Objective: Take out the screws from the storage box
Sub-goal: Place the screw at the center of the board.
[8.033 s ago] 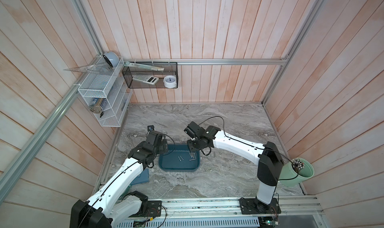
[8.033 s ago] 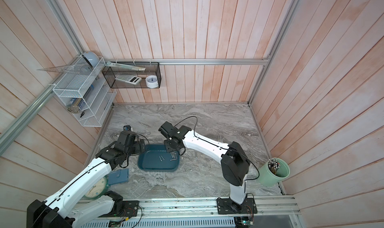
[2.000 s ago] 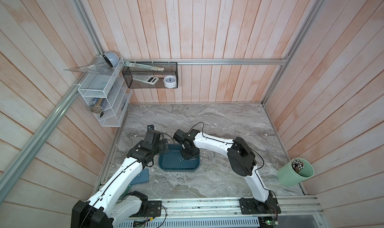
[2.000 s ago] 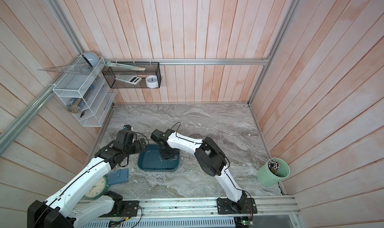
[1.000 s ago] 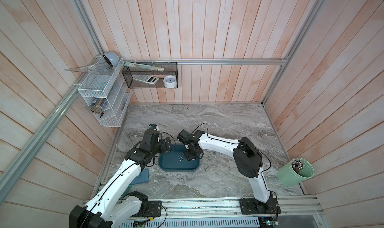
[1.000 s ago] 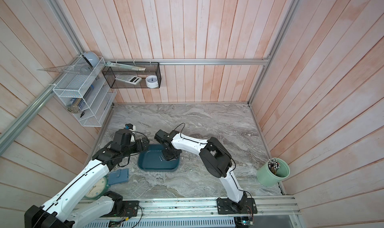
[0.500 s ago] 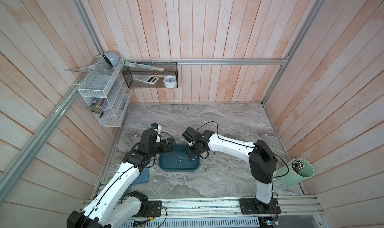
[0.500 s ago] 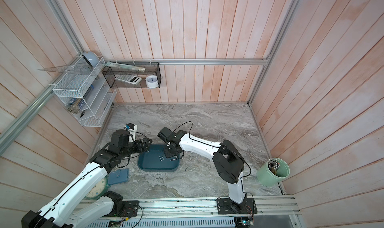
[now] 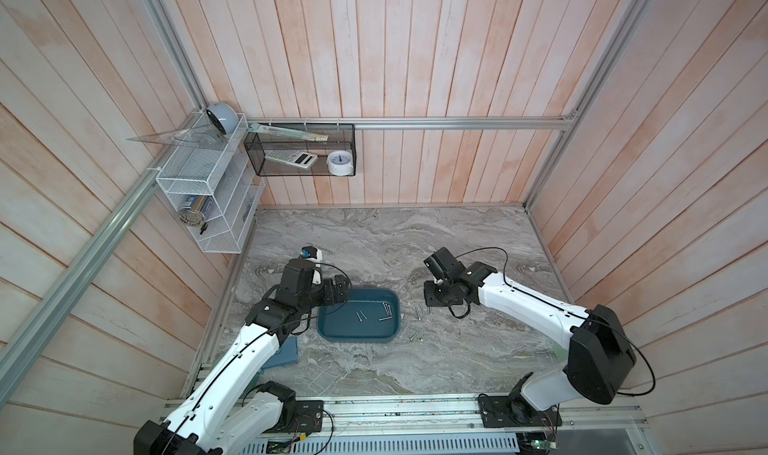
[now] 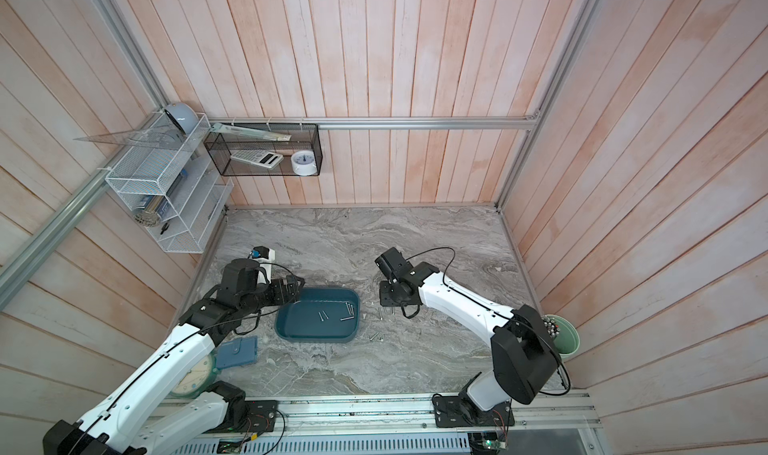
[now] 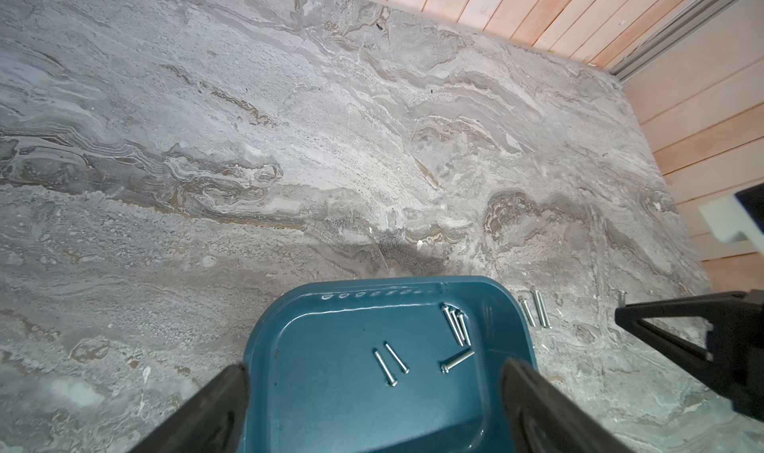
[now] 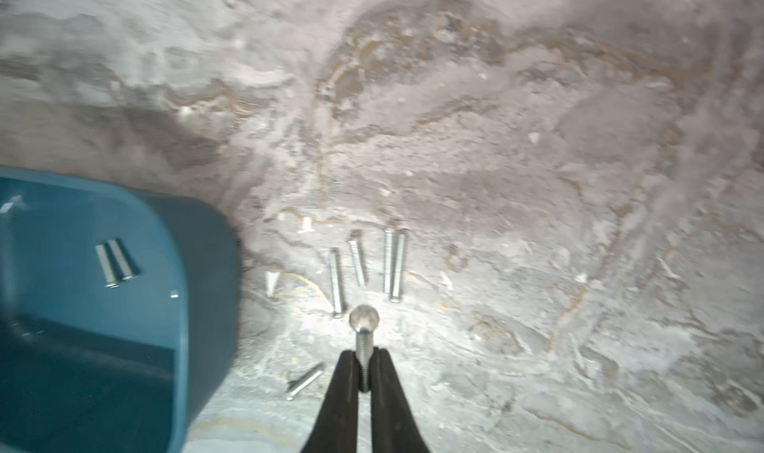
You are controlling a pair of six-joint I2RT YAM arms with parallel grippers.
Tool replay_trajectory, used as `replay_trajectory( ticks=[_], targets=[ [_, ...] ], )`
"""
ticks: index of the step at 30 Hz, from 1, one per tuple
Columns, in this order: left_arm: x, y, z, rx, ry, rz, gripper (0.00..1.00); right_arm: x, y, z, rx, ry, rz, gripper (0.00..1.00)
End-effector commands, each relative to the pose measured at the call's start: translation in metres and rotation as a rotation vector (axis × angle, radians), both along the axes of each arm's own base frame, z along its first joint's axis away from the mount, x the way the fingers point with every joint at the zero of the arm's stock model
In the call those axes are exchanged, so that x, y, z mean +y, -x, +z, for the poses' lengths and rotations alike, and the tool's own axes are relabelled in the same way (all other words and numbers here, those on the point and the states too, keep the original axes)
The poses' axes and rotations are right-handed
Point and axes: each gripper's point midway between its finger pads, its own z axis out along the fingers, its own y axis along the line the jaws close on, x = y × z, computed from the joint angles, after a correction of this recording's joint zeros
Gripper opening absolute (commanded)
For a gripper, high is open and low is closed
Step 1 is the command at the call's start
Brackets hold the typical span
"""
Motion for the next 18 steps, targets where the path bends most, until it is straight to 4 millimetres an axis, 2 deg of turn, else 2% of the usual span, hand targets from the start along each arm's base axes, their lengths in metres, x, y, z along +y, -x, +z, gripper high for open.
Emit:
replay_trajectory(
  ticks=[1,9,18],
  targets=[
    [-0.001,0.0,-0.001,-0.008,0.015,-0.002,1.0,-0.029,0.011,-0.019,0.066,0.131,-0.01,0.03],
    [0.001,0.0,-0.002,-0.006,0.009,0.002,1.0,-0.022,0.017,-0.064,0.186,0.165,0.024,0.03],
    [0.005,-0.001,-0.001,-0.014,-0.007,0.024,1.0,-0.021,0.018,-0.081,0.222,0.182,0.025,0.06]
  ],
)
